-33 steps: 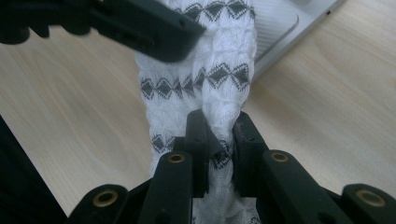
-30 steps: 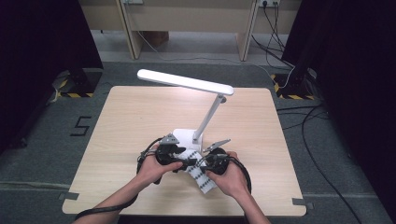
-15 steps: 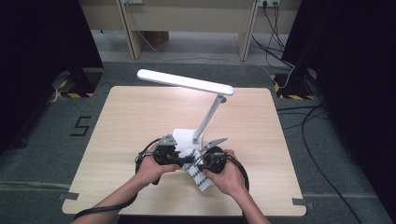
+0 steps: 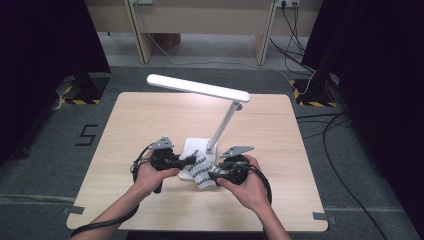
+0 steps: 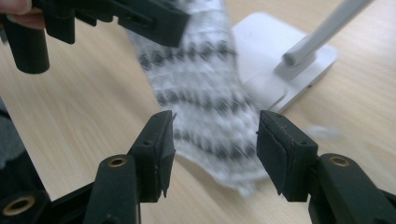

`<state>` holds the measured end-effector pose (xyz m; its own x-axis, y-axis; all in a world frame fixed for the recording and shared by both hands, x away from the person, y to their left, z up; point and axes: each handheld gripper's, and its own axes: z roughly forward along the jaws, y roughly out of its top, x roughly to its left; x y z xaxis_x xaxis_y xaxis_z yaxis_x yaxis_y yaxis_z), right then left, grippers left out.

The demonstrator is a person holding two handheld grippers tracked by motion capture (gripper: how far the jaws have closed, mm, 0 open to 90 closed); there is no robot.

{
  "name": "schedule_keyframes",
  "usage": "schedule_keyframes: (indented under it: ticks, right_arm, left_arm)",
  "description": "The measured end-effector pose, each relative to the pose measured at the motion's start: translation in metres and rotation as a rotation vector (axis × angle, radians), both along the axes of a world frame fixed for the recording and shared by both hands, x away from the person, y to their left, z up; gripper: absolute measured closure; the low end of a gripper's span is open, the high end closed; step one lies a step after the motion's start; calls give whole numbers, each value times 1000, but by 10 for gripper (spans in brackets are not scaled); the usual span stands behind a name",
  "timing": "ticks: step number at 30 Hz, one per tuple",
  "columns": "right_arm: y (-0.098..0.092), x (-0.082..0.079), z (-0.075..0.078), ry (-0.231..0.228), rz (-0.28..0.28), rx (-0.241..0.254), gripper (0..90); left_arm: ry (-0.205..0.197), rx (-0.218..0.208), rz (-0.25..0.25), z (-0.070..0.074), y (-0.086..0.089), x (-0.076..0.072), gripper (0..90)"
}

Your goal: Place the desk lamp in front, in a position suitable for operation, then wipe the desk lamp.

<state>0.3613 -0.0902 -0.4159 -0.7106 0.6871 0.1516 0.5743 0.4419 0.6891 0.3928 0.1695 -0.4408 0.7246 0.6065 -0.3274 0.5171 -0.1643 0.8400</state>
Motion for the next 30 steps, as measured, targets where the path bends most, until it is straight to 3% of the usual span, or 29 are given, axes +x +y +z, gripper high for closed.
schedule_keyframes:
  ticks: [4,6,11,14,20,27,30]
  right_arm:
    - [-21,0,5,-44,-68,65,458]
    - [-32,0,3,-42,-103,88,458]
    - [-61,5,-17,-24,-218,81,459]
    - [-70,7,-33,-9,-245,68,459]
    - [-73,7,-48,14,-264,73,459]
    - [-68,10,-46,-1,-255,66,445]
    - [-62,12,-47,12,-245,51,444]
  left_arm:
    - [-24,-24,22,8,10,0,800]
    - [-32,-30,31,11,13,0,800]
    - [-55,-46,60,15,21,1,800]
    - [-63,-53,75,19,27,2,800]
    - [-74,-51,101,24,36,-1,800]
    - [-88,-61,121,27,42,-5,800]
    - [-87,-65,127,27,44,-5,800]
